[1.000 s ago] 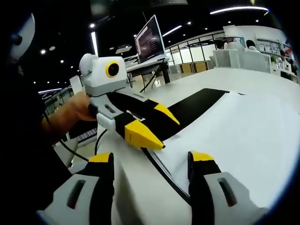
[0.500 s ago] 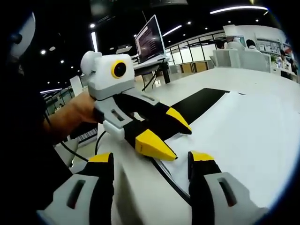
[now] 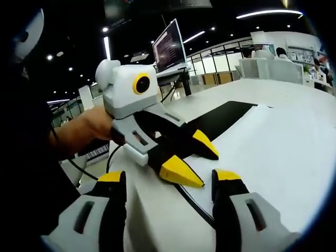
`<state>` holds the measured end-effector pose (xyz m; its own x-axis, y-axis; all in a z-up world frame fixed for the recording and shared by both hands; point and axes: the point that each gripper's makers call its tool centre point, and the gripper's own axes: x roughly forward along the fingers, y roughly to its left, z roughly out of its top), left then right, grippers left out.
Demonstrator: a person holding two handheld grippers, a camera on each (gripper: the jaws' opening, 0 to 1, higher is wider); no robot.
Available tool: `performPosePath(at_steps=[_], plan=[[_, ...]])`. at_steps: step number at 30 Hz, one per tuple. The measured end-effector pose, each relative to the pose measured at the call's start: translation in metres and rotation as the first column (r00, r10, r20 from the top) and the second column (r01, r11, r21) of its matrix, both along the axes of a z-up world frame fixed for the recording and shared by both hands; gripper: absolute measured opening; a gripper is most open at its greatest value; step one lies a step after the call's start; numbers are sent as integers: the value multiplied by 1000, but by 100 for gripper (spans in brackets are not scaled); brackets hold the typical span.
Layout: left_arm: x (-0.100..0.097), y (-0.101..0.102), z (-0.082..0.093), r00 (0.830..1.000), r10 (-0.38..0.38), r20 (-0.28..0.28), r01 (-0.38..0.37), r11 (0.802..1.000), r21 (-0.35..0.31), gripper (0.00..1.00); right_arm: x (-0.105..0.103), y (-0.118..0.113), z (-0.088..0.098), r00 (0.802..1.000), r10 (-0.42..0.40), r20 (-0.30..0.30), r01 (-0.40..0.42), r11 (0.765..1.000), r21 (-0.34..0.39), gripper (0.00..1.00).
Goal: Flip through the bound document one page at a time
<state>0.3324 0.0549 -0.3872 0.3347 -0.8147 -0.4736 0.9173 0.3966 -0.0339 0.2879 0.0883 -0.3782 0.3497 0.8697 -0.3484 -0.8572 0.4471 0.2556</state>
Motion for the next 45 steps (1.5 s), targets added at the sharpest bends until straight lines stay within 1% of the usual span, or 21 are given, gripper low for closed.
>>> performPosePath(at_steps=[2, 4, 6, 9, 16, 20, 23, 25, 29, 32, 33, 38, 40, 42, 45], plan=[[1, 0, 0, 1000, 1, 0, -1, 1000, 2, 30, 1, 0, 0, 1000, -2, -7, 2, 1000, 2, 65], [0, -1, 0, 1000, -11, 13, 10, 1000, 20, 30, 1, 0, 0, 1000, 0, -5, 0, 1000, 0, 65], [0, -1, -1, 1000, -18, 23, 17, 1000, 24, 30, 1, 0, 0, 1000, 3, -1, -3, 1000, -3, 65], [0, -1, -1, 999, -29, 40, 28, 999, 21, 30, 1, 0, 0, 1000, 4, 2, -4, 1000, -5, 65], [0, -1, -1, 999, -23, 40, 23, 1000, 10, 30, 1, 0, 0, 1000, 1, 1, -1, 1000, -10, 64], [0, 0, -1, 998, -26, 49, 26, 1000, -10, 30, 3, -1, -1, 1000, -3, 10, 4, 1000, -20, 62], [1, 0, 0, 999, -15, 40, 16, 1000, -22, 29, 3, 0, -1, 1000, -5, 8, 5, 1000, -19, 62], [5, 0, 0, 999, 11, 30, -11, 1000, -12, 25, 3, 0, -1, 1000, -4, 10, 5, 1000, -20, 62], [5, 0, -1, 1000, 5, 22, -5, 1000, 10, 25, 3, 0, 0, 1000, -5, 4, 5, 1000, -17, 63], [5, 1, -1, 1000, 5, 26, -5, 1000, -3, 25, 2, 1, 0, 1000, 5, 0, -5, 1000, -12, 64], [5, 1, -1, 1000, 14, 19, -13, 1000, -13, 25, 2, 1, 0, 1000, 6, 0, -6, 1000, -11, 64], [5, 0, -1, 1000, 23, 16, -24, 1000, 9, 25, 2, 1, 0, 1000, 5, -8, -5, 1000, -7, 64], [6, 1, -2, 1000, 21, 10, -21, 1000, 4, 25, 3, 0, 1, 1000, 8, -14, -8, 1000, -3, 64], [5, 2, -2, 1000, 10, 20, -10, 1000, -7, 25, 4, -1, 1, 1000, 8, -22, -8, 1000, 2, 63], [5, 2, -2, 1000, 9, 17, -9, 999, -35, 26, 6, -2, 2, 999, 14, -44, -13, 1000, 13, 61]])
